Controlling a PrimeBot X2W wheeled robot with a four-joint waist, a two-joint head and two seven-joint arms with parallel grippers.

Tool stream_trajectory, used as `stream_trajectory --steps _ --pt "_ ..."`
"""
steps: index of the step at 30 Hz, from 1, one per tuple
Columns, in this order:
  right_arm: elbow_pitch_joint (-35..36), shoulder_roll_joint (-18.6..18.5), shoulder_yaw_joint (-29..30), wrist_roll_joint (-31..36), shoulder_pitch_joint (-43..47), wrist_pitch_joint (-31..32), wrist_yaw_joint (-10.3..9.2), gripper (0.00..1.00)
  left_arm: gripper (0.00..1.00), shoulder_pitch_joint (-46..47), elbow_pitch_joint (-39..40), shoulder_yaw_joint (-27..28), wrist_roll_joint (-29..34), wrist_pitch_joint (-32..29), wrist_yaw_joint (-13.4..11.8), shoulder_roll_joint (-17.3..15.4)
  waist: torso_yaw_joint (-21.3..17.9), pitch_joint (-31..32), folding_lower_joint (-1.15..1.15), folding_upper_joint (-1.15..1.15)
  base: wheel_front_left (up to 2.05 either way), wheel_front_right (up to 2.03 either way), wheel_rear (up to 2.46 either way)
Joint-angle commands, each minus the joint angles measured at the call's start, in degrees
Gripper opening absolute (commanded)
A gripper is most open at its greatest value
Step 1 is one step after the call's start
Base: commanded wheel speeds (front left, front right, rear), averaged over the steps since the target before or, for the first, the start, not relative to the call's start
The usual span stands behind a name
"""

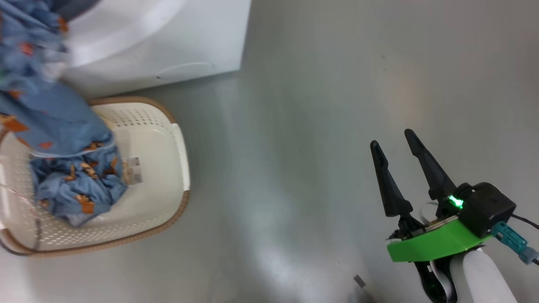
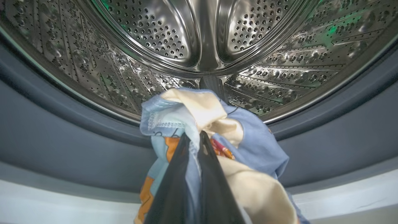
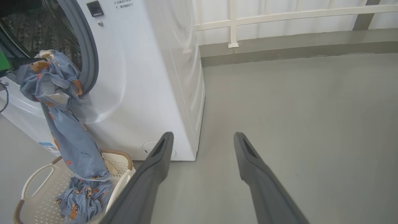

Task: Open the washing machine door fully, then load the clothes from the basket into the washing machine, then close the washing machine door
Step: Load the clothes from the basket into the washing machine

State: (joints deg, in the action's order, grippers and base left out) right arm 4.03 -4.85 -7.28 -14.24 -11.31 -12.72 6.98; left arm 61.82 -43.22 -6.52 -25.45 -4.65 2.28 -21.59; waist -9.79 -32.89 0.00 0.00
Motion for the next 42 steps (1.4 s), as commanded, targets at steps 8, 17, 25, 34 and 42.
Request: stream_trajectory --steps 8,17,25,34,42 --pt "-1.0 0.3 -3.4 -1.4 -2.2 -1.7 0.51 1.00 0.00 10.2 0.4 0.6 2.3 -1.3 -0.5 -8.2 -6.1 -6.2 0.00 0.00 0.00 0.00 0.00" --pt "-2.4 0.6 -4.7 -2.7 -4.0 -2.2 0.51 1.00 0.00 19.3 0.2 0.9 4.4 2.6 -2.8 -11.4 -9.5 -8.6 0.00 0.00 0.00 0.00 0.00" --pt "-2.1 1.0 -5.1 -3.6 -4.9 -2.3 0.51 1.00 0.00 25.7 1.7 0.9 8.2 15.4 -6.1 -13.9 -11.6 -10.3 0.00 0.00 0.00 0.00 0.00" --pt "-1.8 1.3 -5.6 -3.8 -5.8 -2.3 0.51 1.00 0.00 27.6 -6.0 -1.0 9.3 17.3 -4.1 -14.6 -11.2 -11.8 0.00 0.00 0.00 0.00 0.00" --pt "-1.5 1.0 -5.3 -3.5 -6.2 -2.3 0.51 1.00 0.79 27.4 -12.1 -3.0 8.6 14.7 -1.7 -13.0 -9.7 -11.9 0.00 0.00 0.00 0.00 0.00"
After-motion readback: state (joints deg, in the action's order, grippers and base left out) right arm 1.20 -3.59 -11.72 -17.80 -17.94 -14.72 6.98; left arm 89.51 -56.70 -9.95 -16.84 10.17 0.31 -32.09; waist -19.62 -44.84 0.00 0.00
